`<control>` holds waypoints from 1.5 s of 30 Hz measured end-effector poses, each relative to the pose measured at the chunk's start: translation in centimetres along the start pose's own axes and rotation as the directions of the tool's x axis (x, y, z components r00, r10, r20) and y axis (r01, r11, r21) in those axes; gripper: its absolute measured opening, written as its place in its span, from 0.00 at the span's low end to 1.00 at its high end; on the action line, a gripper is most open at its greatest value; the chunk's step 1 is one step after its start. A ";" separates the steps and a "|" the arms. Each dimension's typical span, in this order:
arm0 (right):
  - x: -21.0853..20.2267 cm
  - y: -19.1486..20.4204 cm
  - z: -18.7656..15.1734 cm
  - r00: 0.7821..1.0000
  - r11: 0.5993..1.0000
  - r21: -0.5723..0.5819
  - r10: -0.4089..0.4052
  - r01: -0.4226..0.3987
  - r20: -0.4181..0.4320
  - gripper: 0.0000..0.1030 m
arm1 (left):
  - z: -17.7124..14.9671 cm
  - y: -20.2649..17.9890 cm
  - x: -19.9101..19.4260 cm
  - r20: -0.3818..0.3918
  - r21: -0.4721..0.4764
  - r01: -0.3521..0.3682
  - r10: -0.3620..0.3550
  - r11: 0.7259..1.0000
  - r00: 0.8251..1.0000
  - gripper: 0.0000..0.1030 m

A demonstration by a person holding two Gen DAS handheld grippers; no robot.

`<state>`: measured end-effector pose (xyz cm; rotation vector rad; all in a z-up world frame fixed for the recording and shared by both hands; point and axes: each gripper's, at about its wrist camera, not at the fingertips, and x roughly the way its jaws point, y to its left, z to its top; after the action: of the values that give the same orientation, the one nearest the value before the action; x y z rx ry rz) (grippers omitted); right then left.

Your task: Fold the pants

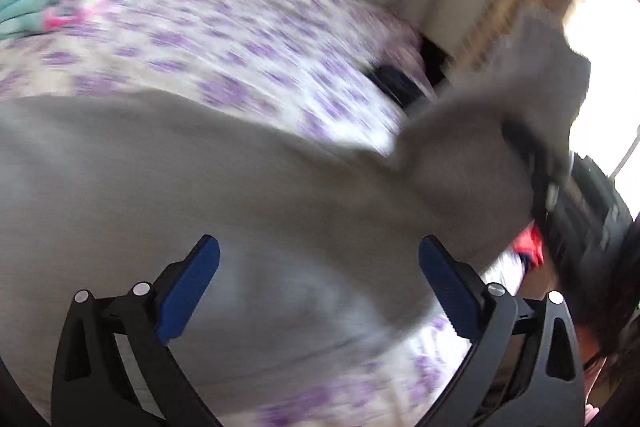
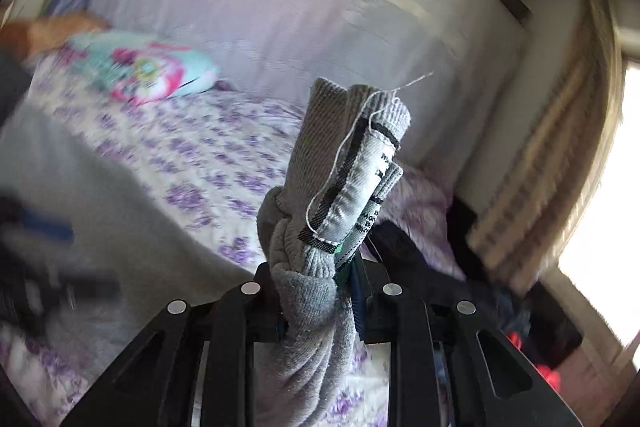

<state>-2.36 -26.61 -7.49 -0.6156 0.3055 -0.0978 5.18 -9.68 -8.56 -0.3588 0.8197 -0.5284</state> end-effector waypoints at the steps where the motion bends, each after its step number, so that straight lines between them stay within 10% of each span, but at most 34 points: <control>1: -0.2 1.6 0.5 1.000 0.998 -0.067 0.007 -0.007 0.003 0.24 | 0.2 1.5 -0.9 0.026 -0.024 -0.019 0.020 1.000 0.999 0.95; 9: 0.6 13.3 -1.4 0.998 0.814 -0.580 0.014 -0.045 -0.058 0.24 | 0.7 9.9 -3.0 0.065 -0.167 -0.083 0.095 0.983 0.993 0.94; 17: 0.9 16.1 -1.9 0.995 0.700 -0.712 -0.012 -0.063 -0.101 0.30 | 0.7 10.6 -3.0 0.072 -0.132 -0.059 0.068 0.990 0.995 0.94; 18: 0.7 15.6 -1.7 0.993 0.705 -0.704 0.004 -0.084 -0.114 0.43 | 0.9 10.8 -2.9 0.070 -0.134 -0.050 0.060 0.990 0.996 0.94; 21: -1.3 12.6 0.0 0.964 0.763 -0.592 0.164 -0.259 -0.211 0.66 | 0.9 10.9 -3.3 0.076 -0.139 -0.021 0.032 0.990 0.997 0.94; 25: -3.8 6.0 2.2 0.888 0.845 -0.282 0.402 -0.454 -0.223 0.66 | 1.2 11.1 -3.6 0.089 -0.153 -0.001 0.014 0.988 0.996 0.94; 28: -2.9 1.2 2.6 0.874 0.883 0.011 0.466 -0.469 -0.135 0.65 | 1.4 10.2 -3.3 0.086 -0.127 0.000 0.011 0.992 0.996 0.94; 31: -0.3 -2.8 1.3 0.861 0.817 0.347 0.506 -0.461 -0.048 0.34 | 1.6 9.1 -3.0 0.073 -0.103 -0.001 0.009 0.995 0.997 0.94; 35: 3.2 -3.8 -3.0 0.812 0.661 0.598 0.583 -0.454 -0.028 0.21 | 1.8 7.5 -3.4 0.084 -0.043 -0.018 0.021 0.999 0.996 0.94; 37: 5.0 -0.7 -5.0 0.724 0.610 0.619 0.683 -0.494 -0.096 0.21 | 1.9 6.8 -3.6 0.097 -0.013 -0.041 0.042 0.999 0.994 0.94; 38: 5.1 1.1 -5.9 0.713 0.634 0.594 0.687 -0.496 -0.139 0.22 | 1.9 6.4 -3.6 0.100 0.000 -0.048 0.048 0.999 0.994 0.94; 41: 2.7 3.0 -5.9 0.801 0.743 0.482 0.584 -0.464 -0.128 0.21 | 2.5 5.0 -2.8 0.087 0.013 -0.028 0.027 1.000 0.996 0.94; 45: 2.5 -0.4 -6.6 0.794 0.627 0.629 0.607 -0.460 -0.025 0.43 | 3.6 0.8 -0.9 0.037 0.104 0.094 -0.099 0.990 0.994 0.94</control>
<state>-2.01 -30.99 -13.00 0.1524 0.6548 0.3180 7.68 -8.17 -6.16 -0.3152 0.7346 -0.6487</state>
